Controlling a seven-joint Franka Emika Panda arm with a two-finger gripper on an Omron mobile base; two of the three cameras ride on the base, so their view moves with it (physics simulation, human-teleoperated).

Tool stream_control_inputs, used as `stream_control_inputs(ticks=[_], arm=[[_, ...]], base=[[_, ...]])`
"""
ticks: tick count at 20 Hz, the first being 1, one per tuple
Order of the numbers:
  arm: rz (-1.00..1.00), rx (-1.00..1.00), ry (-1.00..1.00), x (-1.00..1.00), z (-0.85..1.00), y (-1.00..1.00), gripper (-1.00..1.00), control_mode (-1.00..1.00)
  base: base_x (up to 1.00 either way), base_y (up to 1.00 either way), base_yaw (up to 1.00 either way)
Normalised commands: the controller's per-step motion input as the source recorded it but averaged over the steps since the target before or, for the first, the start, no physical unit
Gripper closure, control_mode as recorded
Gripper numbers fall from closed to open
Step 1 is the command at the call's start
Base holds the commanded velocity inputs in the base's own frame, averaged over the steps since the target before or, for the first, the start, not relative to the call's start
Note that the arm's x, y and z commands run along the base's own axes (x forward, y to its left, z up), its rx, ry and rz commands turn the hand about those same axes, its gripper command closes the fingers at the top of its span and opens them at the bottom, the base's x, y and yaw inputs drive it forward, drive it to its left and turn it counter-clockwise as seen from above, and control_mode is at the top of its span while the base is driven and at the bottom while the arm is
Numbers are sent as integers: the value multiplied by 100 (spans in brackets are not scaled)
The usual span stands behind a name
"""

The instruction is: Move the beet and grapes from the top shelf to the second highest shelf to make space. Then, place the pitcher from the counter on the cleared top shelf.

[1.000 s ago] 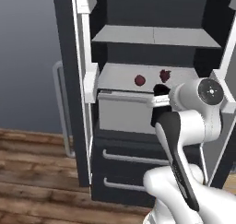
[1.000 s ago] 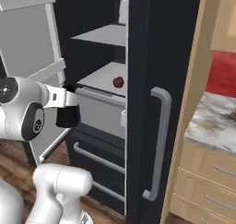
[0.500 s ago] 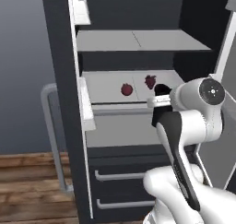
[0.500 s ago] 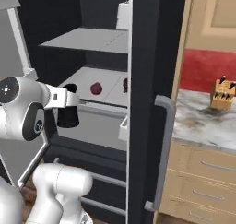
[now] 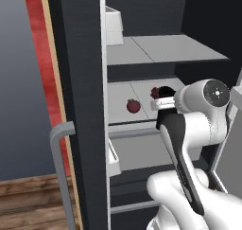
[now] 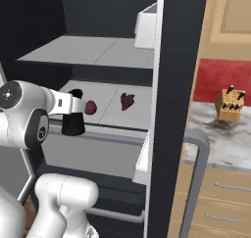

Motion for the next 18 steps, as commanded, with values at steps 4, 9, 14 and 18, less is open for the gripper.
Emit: stream_control_inputs(ticks=[4,9,14,18], arm=[[0,0,0,0,0,0,100,100],[-4,-1,-28,0,19,0,100,-100],[0,0,-22,0,60,-3,100,-100],[0,0,-12,0,84,-2,100,-100]], base=[[28,7,-14],[0,0,0],[0,0,0],[0,0,0]])
